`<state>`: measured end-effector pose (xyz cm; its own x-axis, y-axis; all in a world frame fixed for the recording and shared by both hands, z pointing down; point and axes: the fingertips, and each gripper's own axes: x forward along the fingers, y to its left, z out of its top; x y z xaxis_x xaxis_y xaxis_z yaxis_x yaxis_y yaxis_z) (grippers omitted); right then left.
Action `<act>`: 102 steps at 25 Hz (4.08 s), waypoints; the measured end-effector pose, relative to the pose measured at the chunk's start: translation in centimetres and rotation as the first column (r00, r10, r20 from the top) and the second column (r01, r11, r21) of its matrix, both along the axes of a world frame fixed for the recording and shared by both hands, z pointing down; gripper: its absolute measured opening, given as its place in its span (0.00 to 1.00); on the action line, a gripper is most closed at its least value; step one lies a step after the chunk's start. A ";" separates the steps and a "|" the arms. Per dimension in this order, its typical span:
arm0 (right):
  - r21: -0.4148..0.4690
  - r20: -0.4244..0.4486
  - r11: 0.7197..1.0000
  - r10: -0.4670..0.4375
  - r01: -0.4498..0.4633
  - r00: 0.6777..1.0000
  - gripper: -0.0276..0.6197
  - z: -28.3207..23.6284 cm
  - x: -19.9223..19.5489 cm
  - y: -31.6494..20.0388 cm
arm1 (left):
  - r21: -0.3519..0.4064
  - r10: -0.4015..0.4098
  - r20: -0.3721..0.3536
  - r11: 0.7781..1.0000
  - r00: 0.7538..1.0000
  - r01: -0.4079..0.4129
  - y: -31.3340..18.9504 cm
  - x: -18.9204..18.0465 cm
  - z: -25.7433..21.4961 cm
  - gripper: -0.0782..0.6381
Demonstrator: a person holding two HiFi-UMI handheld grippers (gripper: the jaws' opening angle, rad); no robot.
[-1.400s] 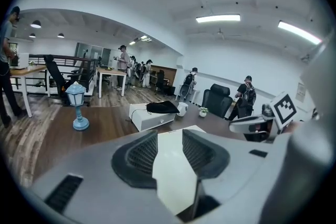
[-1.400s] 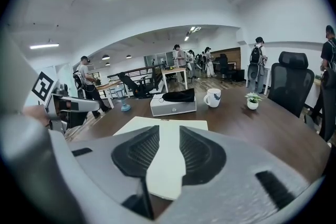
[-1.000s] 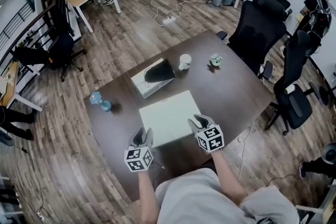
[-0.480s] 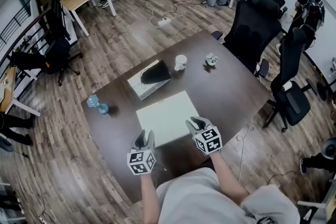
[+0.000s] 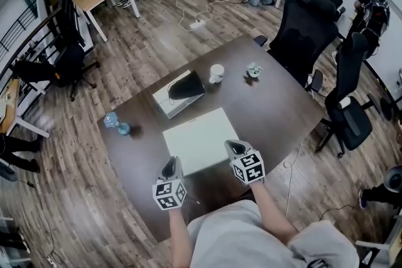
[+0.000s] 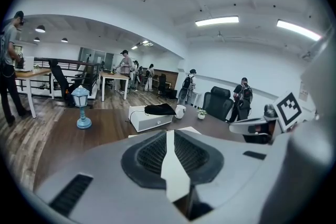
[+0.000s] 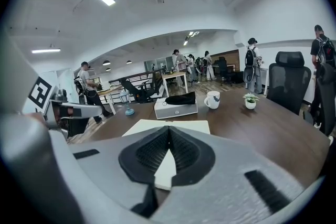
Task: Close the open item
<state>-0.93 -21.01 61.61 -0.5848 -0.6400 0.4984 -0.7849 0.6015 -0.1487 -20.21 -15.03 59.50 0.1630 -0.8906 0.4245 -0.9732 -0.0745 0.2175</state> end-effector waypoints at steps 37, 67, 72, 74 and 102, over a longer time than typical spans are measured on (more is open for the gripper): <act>-0.024 -0.033 0.998 -0.059 0.058 0.998 0.05 0.8 -2.4 0.6 | -0.012 0.030 -0.040 0.999 0.999 -0.031 -0.2 1.1 0.2 0.12; -0.035 0.002 0.997 -0.066 0.066 0.998 0.05 0.8 -2.8 0.8 | -0.010 0.042 -0.045 0.999 0.998 -0.043 0.0 1.3 0.2 0.12; -0.039 0.003 0.997 -0.061 0.061 0.998 0.05 0.9 -2.5 0.8 | -0.011 0.046 -0.043 0.999 0.998 -0.047 -0.1 1.4 0.3 0.12; -0.038 0.003 0.998 -0.059 0.059 0.998 0.05 0.8 -2.4 0.8 | -0.012 0.049 -0.043 0.999 0.998 -0.050 -0.1 1.4 0.2 0.12; -0.048 0.033 0.995 -0.080 0.081 0.996 0.05 0.6 -3.0 1.4 | -0.021 0.069 -0.045 0.997 0.997 -0.070 0.1 1.6 0.5 0.12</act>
